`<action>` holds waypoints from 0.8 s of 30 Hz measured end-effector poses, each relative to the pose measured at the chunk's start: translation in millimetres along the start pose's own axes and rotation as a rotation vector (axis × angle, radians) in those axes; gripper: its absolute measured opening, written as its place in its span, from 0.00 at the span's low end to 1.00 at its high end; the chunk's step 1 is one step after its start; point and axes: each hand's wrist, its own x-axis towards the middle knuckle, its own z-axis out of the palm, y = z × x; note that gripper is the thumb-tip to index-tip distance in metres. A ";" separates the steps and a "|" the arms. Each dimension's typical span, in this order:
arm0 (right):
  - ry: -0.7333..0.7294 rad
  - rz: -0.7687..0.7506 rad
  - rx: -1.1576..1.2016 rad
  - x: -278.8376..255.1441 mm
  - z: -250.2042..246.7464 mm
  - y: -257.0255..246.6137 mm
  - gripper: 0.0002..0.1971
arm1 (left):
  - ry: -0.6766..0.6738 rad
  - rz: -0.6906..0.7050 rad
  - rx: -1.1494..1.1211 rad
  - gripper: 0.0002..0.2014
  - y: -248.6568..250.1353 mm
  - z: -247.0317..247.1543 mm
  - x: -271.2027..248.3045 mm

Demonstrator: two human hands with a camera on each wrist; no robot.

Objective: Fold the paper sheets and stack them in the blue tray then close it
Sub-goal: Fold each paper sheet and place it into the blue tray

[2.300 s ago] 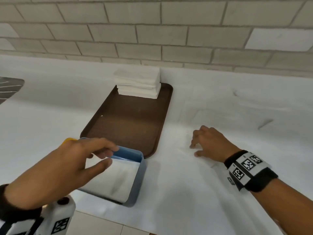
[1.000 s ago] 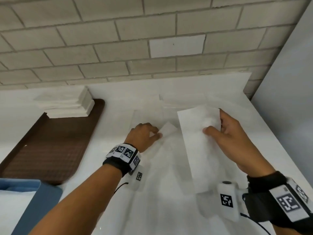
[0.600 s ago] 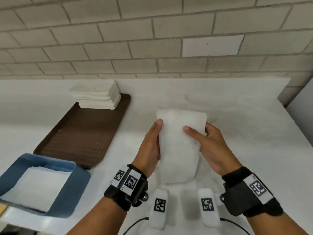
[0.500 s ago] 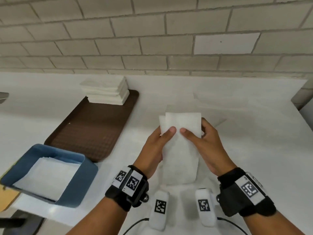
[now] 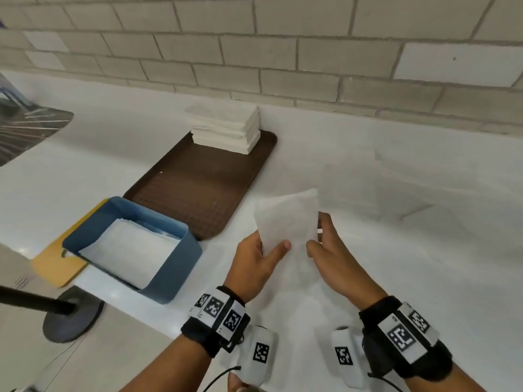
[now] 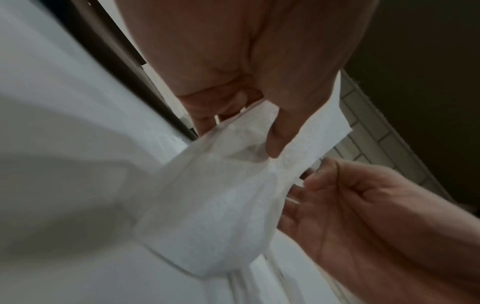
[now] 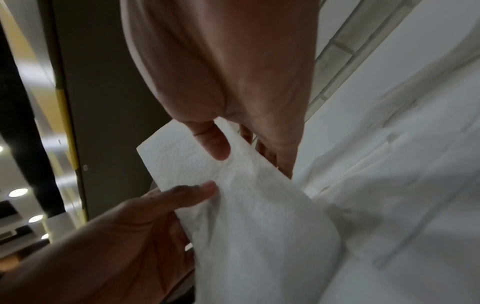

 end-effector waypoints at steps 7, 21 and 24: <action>-0.160 -0.122 -0.059 9.0 46.1 -46.8 0.17 | 0.191 0.037 -0.265 0.17 60.0 -73.3 6.3; -0.243 -0.498 -1.095 67.6 226.5 -101.5 0.26 | 0.213 -0.044 0.847 0.27 27.5 -319.2 -0.1; -0.400 -0.409 -1.220 75.0 237.3 -96.3 0.20 | 0.017 0.080 1.285 0.30 17.9 -319.4 2.4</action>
